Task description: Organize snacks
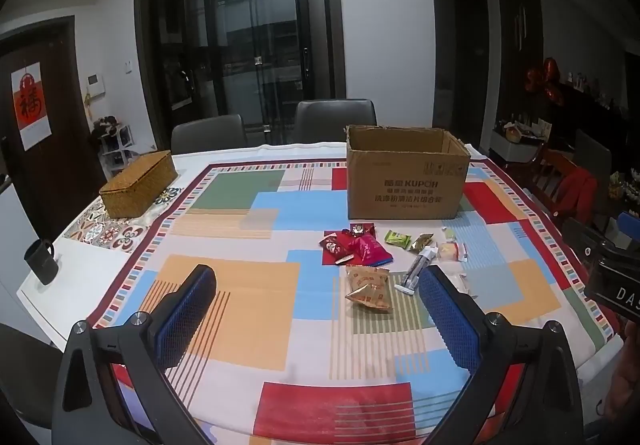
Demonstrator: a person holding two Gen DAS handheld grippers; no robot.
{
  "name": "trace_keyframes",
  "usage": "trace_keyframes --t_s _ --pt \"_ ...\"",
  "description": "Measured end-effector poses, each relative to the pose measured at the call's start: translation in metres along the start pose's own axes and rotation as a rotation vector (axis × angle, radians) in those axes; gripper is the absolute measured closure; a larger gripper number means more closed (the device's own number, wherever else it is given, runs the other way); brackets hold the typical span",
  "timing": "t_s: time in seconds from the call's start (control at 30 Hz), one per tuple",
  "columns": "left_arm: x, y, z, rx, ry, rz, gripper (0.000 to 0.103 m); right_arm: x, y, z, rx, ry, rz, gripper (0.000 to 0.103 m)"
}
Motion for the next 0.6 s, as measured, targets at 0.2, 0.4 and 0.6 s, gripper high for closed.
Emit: trace_keyframes --t_s 0.2,0.4,0.6 --pt "-0.0010 -0.0012 -0.0004 0.001 0.000 -0.003 0.000 -0.0005 -0.0013 -0.0003 0.001 -0.002 -0.002 0.000" --pt "-0.0054 -0.0059 -0.0001 0.000 0.000 -0.006 0.000 -0.0014 -0.0021 -0.0005 0.003 -0.001 -0.004 0.000" --pt "-0.0053 -0.0052 -0.0001 0.000 0.001 -0.007 0.000 -0.0011 -0.0008 -0.0004 0.004 -0.002 -0.006 0.000"
Point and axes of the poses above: each gripper's, at about its wrist camera, not at the fingertips, and x roughly the way its jaws point, z to its left, y to its underside, the point moved 6 cm from there along x, roughly the way its jaws point, and after that the axes turned 9 degrees about -z, right-handed, at the moved point
